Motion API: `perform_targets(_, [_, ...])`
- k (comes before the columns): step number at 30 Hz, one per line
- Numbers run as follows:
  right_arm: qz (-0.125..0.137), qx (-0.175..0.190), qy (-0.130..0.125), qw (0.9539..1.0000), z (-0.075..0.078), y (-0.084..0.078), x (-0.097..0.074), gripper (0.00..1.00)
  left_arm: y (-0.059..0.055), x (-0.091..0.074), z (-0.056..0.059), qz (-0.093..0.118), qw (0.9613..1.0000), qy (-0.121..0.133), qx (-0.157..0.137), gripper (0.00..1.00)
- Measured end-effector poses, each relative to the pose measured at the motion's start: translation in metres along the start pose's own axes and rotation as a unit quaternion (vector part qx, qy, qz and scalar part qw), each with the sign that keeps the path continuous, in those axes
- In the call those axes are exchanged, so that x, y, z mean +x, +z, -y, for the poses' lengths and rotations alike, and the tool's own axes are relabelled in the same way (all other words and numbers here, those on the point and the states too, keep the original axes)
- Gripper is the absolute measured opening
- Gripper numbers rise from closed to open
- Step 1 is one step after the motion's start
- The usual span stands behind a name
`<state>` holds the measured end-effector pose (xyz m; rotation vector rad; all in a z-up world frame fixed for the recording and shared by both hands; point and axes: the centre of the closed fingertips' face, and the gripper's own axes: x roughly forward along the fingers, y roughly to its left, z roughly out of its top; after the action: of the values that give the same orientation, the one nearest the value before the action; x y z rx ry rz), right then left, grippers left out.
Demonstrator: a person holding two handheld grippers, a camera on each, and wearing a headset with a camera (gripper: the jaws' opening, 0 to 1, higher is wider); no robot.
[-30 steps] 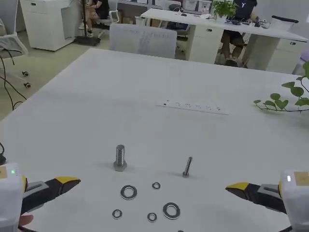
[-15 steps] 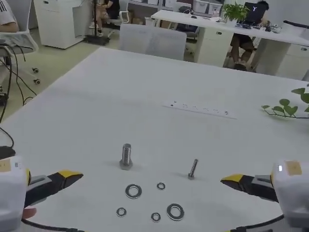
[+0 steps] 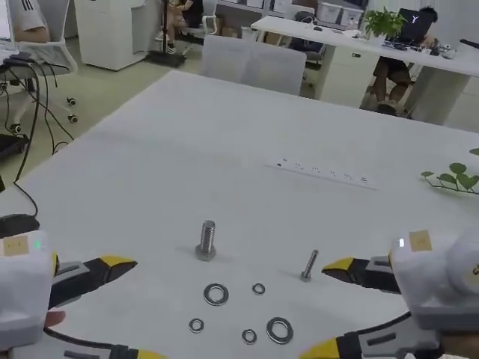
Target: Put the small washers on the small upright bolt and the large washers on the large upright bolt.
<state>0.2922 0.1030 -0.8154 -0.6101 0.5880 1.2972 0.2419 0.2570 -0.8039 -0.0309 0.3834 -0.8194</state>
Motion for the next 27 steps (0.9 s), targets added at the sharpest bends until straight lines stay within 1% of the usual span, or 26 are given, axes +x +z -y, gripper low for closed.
perform_targets(3, [-0.012, -0.011, 0.005, 0.9999, 0.001, 0.001, 0.005, 0.74, 0.001, 0.000, -0.001, 0.003, 1.0000, 0.002, -0.001, 1.00])
perform_targets(6, [-0.019, -0.014, 0.012, 0.9997, 0.002, 0.005, 0.010, 0.71, 0.002, 0.001, -0.002, 0.005, 1.0000, 0.003, -0.001, 1.00])
perform_targets(8, [-0.030, -0.024, 0.014, 0.9991, 0.003, 0.005, 0.013, 0.70, 0.003, 0.002, -0.002, 0.008, 1.0000, 0.004, -0.002, 1.00])
perform_targets(14, [-0.053, -0.038, 0.026, 0.9976, 0.000, 0.005, 0.022, 0.67, 0.002, 0.002, 0.000, 0.007, 0.9999, 0.004, -0.006, 1.00])
perform_targets(15, [-0.062, -0.044, 0.028, 0.9967, 0.000, 0.003, 0.024, 0.67, 0.002, 0.002, 0.000, 0.008, 0.9999, 0.005, -0.007, 0.99])
perform_targets(17, [-0.078, -0.054, 0.032, 0.9950, -0.001, 0.000, 0.026, 0.65, 0.003, 0.001, 0.001, 0.011, 0.9999, 0.003, -0.004, 0.94])
perform_targets(18, [-0.088, -0.060, 0.034, 0.9937, -0.001, -0.002, 0.028, 0.65, 0.003, 0.001, 0.001, 0.012, 0.9999, 0.003, -0.004, 0.94])
perform_targets(20, [-0.097, -0.066, 0.037, 0.9924, -0.002, -0.003, 0.029, 0.63, 0.004, 0.001, 0.000, 0.013, 0.9999, 0.007, -0.003, 0.96])
perform_targets(25, [-0.117, -0.074, 0.045, 0.9894, -0.002, -0.003, 0.034, 0.59, 0.005, 0.001, 0.001, 0.014, 0.9999, 0.006, -0.002, 0.96])
perform_targets(27, [-0.129, -0.082, 0.047, 0.9871, -0.003, -0.005, 0.036, 0.57, 0.005, 0.000, 0.001, 0.017, 0.9998, 0.008, -0.002, 0.96])
